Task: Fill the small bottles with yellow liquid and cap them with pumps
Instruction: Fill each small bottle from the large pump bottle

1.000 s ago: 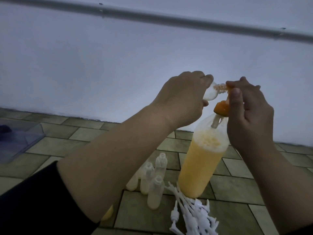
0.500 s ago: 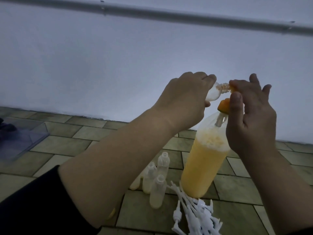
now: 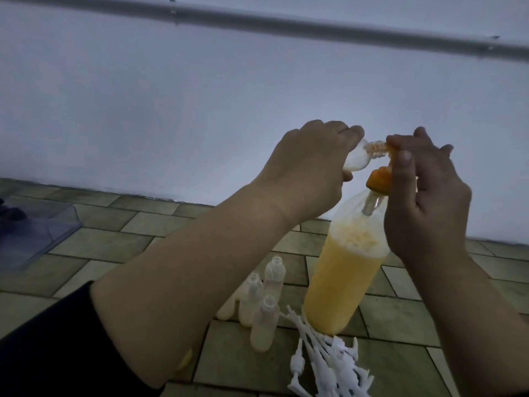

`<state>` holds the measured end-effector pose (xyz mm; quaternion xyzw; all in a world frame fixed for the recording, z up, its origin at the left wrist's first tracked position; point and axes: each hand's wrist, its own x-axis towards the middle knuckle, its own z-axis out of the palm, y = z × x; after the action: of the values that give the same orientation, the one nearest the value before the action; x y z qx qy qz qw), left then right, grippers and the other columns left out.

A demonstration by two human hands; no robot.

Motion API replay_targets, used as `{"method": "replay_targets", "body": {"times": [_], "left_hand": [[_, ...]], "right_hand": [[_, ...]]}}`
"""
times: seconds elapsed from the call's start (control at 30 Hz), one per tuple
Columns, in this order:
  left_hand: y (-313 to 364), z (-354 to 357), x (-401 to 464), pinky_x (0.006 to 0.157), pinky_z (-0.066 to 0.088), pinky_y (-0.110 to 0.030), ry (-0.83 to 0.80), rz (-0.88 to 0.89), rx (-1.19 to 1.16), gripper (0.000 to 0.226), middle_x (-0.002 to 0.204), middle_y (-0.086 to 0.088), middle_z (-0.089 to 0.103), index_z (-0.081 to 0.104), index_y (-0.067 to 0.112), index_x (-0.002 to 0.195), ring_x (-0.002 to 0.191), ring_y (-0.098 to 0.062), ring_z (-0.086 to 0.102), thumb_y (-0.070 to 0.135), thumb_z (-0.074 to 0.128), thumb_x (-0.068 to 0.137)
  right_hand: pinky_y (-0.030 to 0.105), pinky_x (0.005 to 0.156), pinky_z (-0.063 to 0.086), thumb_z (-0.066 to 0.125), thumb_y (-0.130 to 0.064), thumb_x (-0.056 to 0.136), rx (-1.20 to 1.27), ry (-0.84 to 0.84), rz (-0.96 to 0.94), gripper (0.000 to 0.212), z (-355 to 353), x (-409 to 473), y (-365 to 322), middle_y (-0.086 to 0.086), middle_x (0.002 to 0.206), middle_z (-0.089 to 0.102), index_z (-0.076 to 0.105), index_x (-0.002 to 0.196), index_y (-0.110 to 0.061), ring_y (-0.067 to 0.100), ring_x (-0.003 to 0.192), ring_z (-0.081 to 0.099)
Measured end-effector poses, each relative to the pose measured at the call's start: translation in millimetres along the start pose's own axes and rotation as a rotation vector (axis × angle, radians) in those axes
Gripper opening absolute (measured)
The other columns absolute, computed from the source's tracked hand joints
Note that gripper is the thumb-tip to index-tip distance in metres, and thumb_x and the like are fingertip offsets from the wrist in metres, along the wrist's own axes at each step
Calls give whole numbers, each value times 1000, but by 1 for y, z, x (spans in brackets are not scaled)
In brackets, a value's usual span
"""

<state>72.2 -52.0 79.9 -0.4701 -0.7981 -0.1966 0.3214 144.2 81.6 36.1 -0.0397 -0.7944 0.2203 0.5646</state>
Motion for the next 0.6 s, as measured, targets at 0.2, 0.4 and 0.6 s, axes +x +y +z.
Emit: {"method": "replay_targets", "body": {"times": [0.2, 0.4, 0.6], "left_hand": [[-1, 8, -4, 87, 44, -32, -74, -18, -5, 47, 125, 0, 56, 43, 18, 133, 108, -20, 50, 23, 59, 89], [-1, -4, 4, 87, 46, -38, -25, -9, 6, 43, 121, 2, 57, 46, 20, 129, 107, -21, 51, 23, 59, 88], [5, 10, -2, 87, 47, -35, -30, -3, -1, 44, 122, 1, 57, 45, 18, 130, 106, -19, 52, 22, 60, 88]], "right_hand": [[41, 117, 20, 30, -36, 97, 18, -47, 15, 48, 3, -10, 4, 6, 125, 61, 60, 122, -8, 16, 133, 40], [45, 107, 35, 28, -43, 96, 118, -15, 42, 51, -10, 12, -6, -25, 93, 54, 68, 106, -12, 15, 122, 51], [52, 105, 35, 30, -33, 99, 96, 39, 35, 44, 1, -7, 6, -22, 109, 54, 65, 114, -10, 21, 122, 53]]}}
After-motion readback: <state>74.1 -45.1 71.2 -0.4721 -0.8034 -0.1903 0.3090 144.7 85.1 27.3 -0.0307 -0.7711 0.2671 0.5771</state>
